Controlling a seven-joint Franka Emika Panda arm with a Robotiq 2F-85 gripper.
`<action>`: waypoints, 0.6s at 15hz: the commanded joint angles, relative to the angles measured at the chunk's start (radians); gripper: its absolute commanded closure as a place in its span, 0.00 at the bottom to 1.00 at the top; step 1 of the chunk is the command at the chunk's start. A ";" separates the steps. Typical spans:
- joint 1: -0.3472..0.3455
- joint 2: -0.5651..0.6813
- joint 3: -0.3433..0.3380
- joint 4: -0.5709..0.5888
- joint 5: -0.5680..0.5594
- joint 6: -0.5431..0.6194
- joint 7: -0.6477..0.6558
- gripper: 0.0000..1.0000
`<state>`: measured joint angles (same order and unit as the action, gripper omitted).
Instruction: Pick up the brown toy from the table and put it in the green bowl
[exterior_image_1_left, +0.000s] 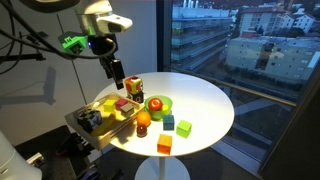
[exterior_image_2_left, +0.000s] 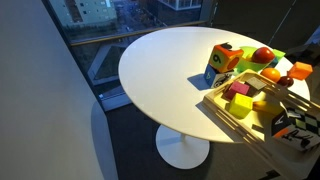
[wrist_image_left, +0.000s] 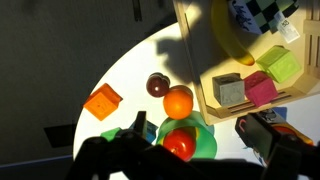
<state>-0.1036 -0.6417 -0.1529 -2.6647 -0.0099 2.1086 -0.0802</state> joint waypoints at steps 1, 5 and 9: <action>-0.007 0.078 0.022 0.074 -0.015 -0.066 0.009 0.00; -0.007 0.156 0.035 0.099 -0.044 -0.069 -0.005 0.00; -0.005 0.228 0.038 0.104 -0.074 -0.041 -0.015 0.00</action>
<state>-0.1036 -0.4779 -0.1217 -2.5986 -0.0539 2.0684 -0.0825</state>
